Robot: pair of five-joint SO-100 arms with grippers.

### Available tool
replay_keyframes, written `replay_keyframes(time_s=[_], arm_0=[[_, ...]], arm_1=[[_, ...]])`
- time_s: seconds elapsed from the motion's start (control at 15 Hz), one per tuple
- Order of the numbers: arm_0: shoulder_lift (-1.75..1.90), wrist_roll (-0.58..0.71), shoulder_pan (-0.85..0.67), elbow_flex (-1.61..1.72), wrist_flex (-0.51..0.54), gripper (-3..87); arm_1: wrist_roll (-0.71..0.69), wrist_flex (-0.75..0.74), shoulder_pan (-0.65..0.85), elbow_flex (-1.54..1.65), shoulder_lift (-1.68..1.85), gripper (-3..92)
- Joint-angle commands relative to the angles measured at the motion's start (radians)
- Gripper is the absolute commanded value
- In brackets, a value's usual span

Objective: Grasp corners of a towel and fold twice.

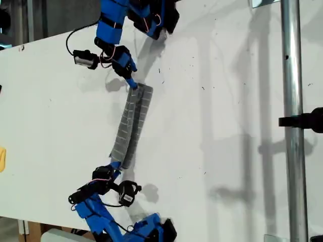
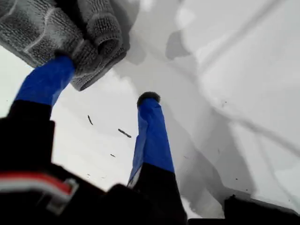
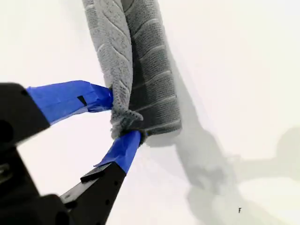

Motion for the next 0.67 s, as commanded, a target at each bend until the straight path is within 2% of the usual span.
replay_keyframes(time_s=[0.0,0.2,0.47,0.53,0.6], arm_0=[[0.325,-0.037,0.069,0.152,0.000,10.5],[0.792,-0.025,0.012,0.609,-0.179,9.0],[0.666,-0.017,-0.008,0.706,-0.290,8.9],[0.643,-0.015,-0.002,0.695,-0.318,10.0],[0.620,-0.006,-0.003,0.669,-0.327,15.1]], arm_1=[[0.044,0.141,0.025,0.037,0.265,29.4],[0.133,0.264,-0.018,0.089,0.578,30.6],[0.189,0.278,-0.107,0.077,0.615,29.0],[0.192,0.267,-0.123,0.077,0.614,29.1],[0.193,0.253,-0.135,0.072,0.601,29.2]])
